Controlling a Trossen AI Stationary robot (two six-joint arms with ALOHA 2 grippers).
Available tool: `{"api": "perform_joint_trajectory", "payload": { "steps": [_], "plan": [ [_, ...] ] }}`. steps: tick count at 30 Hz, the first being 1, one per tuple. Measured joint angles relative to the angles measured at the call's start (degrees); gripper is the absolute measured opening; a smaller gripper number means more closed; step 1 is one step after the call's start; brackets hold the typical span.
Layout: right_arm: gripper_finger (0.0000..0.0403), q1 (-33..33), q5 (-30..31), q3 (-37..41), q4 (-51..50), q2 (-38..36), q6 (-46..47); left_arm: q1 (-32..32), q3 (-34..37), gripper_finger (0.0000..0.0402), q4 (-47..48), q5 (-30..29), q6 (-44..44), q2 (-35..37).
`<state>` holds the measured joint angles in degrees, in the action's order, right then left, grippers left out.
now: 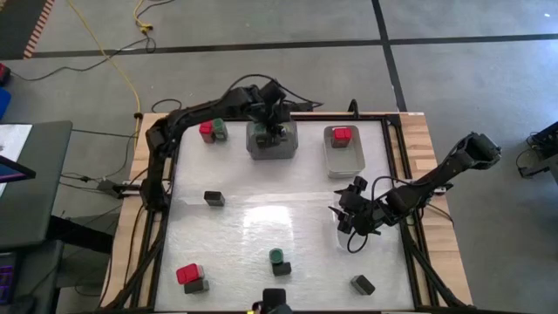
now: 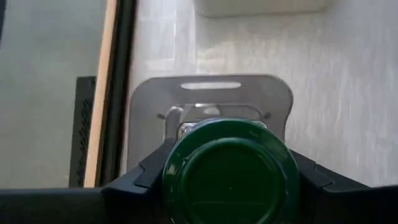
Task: Sort spices by type
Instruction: Put the center green seasoning bottle into the black bin
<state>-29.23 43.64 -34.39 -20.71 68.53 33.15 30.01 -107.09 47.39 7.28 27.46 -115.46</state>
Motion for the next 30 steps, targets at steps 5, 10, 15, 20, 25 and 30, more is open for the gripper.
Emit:
{"api": "perform_joint_trajectory", "payload": {
  "steps": [5, 10, 15, 20, 25, 30],
  "plan": [
    [0.0285, 0.1, 0.0, 0.0, 0.1, 0.0, 0.0, 0.7, 0.7, 0.0193, -0.8, 1.8, 2.0, -1.3],
    [0.0285, 0.1, 0.0, 0.0, 0.2, 0.0, 0.0, 1.5, 0.8, 0.0193, -1.6, 2.0, 2.9, -3.3],
    [0.0285, 0.1, 0.0, 0.0, 0.3, 0.0, 0.0, 1.9, 0.8, 0.0193, -1.3, 2.7, 3.6, -4.9],
    [0.0285, 0.1, -0.1, 0.0, 0.2, 0.0, 0.0, 2.6, 0.8, 0.0193, -1.4, 2.7, 3.8, -6.3],
    [0.0285, 0.1, -0.1, 0.0, 0.2, 0.0, 0.0, 3.3, 0.8, 0.0193, -1.7, 2.3, 4.7, -6.5],
    [0.0285, 0.1, -0.1, 0.0, 0.2, 0.0, 0.0, 4.1, 0.8, 0.0193, -1.8, 2.4, 4.6, -6.4]
  ]
}}
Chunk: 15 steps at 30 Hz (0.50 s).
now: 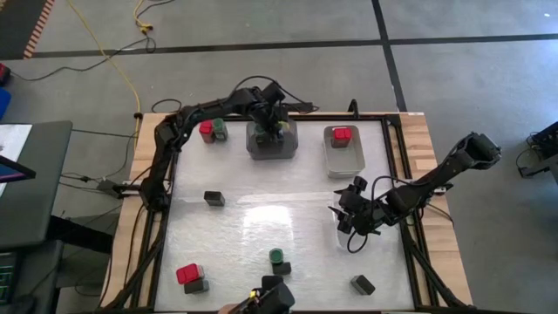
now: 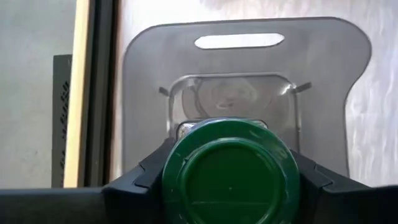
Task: Sort spices by type
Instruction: Put the center green seasoning bottle into the black bin
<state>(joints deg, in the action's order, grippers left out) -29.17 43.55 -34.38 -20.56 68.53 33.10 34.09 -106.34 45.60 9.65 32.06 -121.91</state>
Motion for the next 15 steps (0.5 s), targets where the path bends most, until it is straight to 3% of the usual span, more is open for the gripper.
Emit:
{"api": "perform_joint_trajectory", "payload": {
  "steps": [15],
  "plan": [
    [0.0285, 0.0, -0.1, 0.0, 0.0, 0.0, 0.0, 0.0, 0.0, 0.0193, -2.1, 0.0, -0.7, -1.8]
  ]
}}
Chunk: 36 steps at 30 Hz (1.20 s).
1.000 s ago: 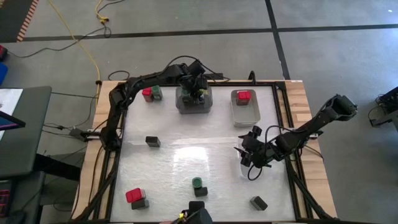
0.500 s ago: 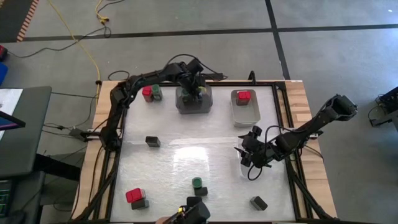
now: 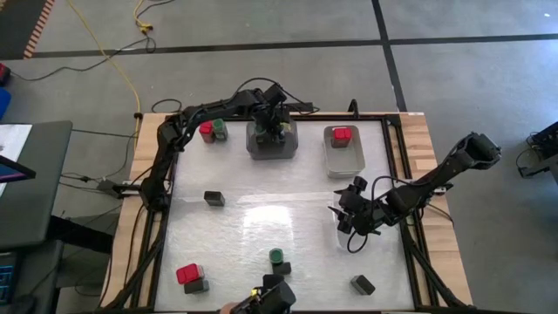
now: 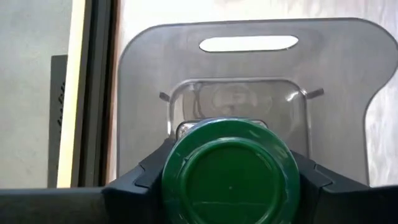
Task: Sort spices by type
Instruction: Put the center green seasoning bottle into the black bin
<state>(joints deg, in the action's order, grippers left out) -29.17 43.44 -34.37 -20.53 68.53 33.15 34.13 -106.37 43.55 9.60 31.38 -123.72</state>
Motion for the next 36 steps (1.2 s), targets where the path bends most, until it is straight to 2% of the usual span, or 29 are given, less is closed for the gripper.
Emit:
{"api": "perform_joint_trajectory", "payload": {
  "steps": [14, 21, 36],
  "plan": [
    [0.0285, 0.0, 0.0, 0.0, 0.0, 0.0, -0.2, 0.0, 0.0, 0.0194, 1.4, -0.9, 1.9, 0.1],
    [0.0285, 0.0, 0.0, 0.0, 0.0, 0.0, -0.1, 0.0, 0.0, 0.0229, 1.8, -2.1, 1.8, 0.1],
    [0.0285, 0.0, 0.0, 0.0, 0.0, 0.0, 0.0, 0.0, 0.0, 0.0223, 1.7, -2.1, 2.4, 0.1]
  ]
}}
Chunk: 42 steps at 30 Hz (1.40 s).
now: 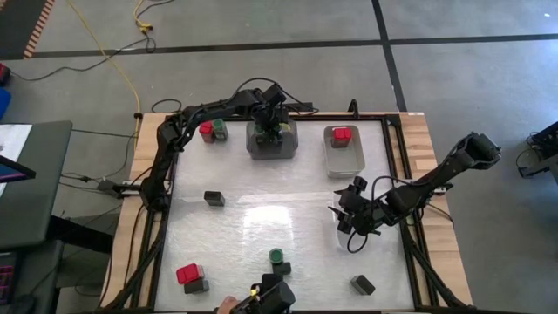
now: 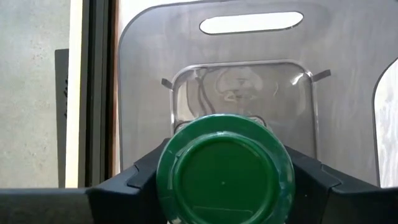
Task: Sort spices by type
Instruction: Put the center green seasoning bottle into the black bin
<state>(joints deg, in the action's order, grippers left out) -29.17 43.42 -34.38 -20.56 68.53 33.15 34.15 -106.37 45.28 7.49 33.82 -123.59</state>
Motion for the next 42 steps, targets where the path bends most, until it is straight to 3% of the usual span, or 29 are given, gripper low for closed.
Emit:
{"api": "perform_joint_trajectory", "payload": {
  "steps": [13, 35, 42],
  "plan": [
    [0.0285, 0.0, 0.0, 0.0, 0.0, 0.0, 0.0, 0.0, 0.0, 0.0224, -0.2, -0.3, -3.1, 0.0],
    [0.0285, 0.0, -0.1, 0.0, 0.0, 0.0, 0.3, 0.0, 0.0, 0.0225, 0.4, -0.4, -0.4, 0.1],
    [0.0285, 0.0, -0.1, 0.0, 0.0, 0.0, 0.4, 0.0, 0.0, 0.025, 0.3, -0.5, -0.5, 0.1]
  ]
}}
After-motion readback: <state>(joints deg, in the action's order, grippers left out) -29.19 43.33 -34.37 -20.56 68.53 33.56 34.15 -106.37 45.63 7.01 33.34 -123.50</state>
